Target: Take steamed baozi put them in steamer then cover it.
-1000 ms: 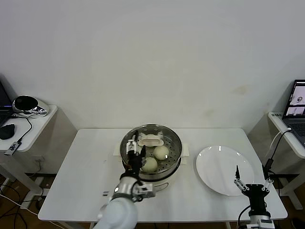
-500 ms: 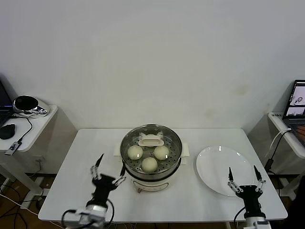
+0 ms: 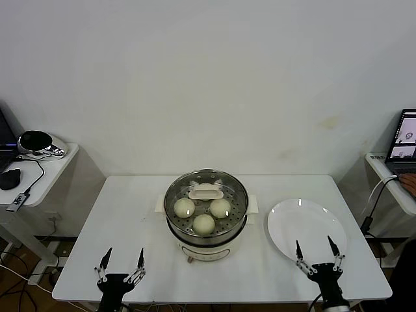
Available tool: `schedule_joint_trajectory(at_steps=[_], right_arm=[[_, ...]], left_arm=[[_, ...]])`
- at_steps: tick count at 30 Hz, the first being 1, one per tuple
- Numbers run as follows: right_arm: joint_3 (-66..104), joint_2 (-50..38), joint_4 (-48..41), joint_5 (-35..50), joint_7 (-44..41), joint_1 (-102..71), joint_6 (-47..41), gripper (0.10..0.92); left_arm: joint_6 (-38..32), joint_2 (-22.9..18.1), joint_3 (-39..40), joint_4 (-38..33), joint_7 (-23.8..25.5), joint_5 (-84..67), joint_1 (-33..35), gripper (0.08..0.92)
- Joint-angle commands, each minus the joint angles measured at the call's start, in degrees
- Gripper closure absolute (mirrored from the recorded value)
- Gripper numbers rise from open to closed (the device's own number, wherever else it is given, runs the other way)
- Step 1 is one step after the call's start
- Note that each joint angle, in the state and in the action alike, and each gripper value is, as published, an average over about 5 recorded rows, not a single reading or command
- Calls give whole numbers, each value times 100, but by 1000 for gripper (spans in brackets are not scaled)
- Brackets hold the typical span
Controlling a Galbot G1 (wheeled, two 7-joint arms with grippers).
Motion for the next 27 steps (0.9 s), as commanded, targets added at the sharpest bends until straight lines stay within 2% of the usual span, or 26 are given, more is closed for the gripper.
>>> schedule_joint_trajectory(at_steps=[1, 27], right_arm=[[-297, -36, 69, 57, -130, -243, -14, 203], [-444, -101, 669, 726, -247, -647, -712, 203]], left_arm=[[-450, -56, -352, 254, 87, -537, 510, 177], [-306, -24, -182, 139, 427, -658, 623, 177]])
